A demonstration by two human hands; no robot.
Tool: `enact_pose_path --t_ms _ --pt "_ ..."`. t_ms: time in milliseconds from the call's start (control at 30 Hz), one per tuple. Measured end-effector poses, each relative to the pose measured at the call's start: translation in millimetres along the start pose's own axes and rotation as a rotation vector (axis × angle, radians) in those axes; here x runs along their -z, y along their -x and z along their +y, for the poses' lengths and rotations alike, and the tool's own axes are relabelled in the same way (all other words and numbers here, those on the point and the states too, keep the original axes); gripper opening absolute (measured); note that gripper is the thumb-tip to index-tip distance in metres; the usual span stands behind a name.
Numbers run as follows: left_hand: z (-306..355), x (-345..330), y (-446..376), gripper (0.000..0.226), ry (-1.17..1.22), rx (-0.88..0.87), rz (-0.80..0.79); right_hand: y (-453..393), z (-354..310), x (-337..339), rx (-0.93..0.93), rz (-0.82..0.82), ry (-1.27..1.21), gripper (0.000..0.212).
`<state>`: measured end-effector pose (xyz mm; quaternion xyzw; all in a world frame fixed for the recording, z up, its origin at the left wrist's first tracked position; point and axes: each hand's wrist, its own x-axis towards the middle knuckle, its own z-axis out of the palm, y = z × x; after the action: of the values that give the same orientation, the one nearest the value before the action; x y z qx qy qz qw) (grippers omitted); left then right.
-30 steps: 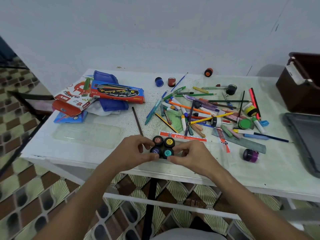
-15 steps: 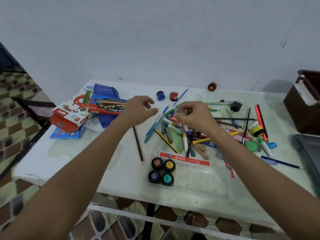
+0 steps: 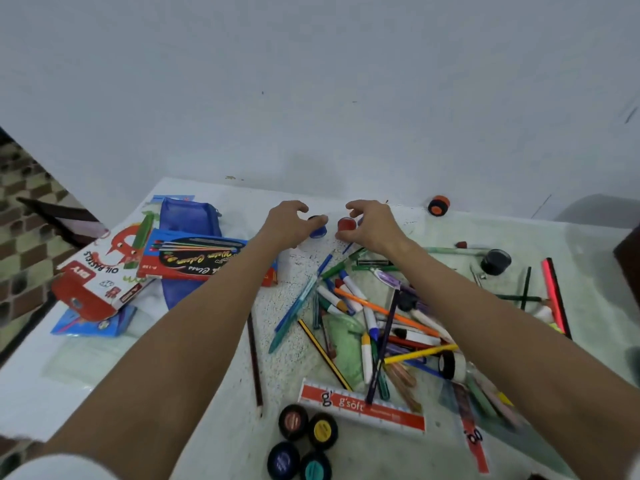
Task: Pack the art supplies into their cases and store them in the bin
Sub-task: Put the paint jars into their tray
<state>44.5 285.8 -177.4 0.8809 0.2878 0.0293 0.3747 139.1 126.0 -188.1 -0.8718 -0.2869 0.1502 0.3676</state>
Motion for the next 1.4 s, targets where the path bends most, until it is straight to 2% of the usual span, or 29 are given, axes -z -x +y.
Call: enact_pose_path --t_ms 133,233,333,467,600,767,833,967,1133,1300,1400 --pt "-1 -6 -1 0.052 -0.036 -0.043 -0.034 -7 0 -2 0.044 -0.020 0.071 0.042" --pt "1 -4 4 0.035 -0.034 -0.074 -0.053 -2 -3 1 0.067 -0.001 0.068 0.035" --pt "5 2 16 0.033 -0.005 -0.084 -0.041 14 -12 6 0.081 0.018 -0.019 0.027" --pt "9 11 47 0.036 0.048 -0.148 -0.003 53 -23 13 0.053 0.030 -0.132 0.029" --pt "8 21 92 0.052 0.088 -0.189 0.006 110 -32 17 0.014 0.053 -0.220 0.028" --pt "7 25 167 0.032 0.050 -0.301 -0.029 186 -36 20 -0.061 0.026 -0.308 0.033" --pt "4 23 192 0.032 0.045 -0.341 -0.079 214 -37 19 -0.060 0.006 -0.350 0.038" --pt "-6 11 226 0.037 0.036 -0.369 -0.156 258 -30 9 -0.059 0.026 -0.312 0.037" --pt "-10 -2 256 0.033 -0.055 -0.407 -0.221 298 -16 -8 -0.038 0.155 -0.274 0.029" --pt "-12 -15 273 0.035 -0.134 -0.447 -0.276 322 -7 -23 -0.030 0.216 -0.231 0.033" --pt "-14 -22 276 0.039 -0.165 -0.457 -0.275 329 -3 -32 0.002 0.239 -0.100 0.040"
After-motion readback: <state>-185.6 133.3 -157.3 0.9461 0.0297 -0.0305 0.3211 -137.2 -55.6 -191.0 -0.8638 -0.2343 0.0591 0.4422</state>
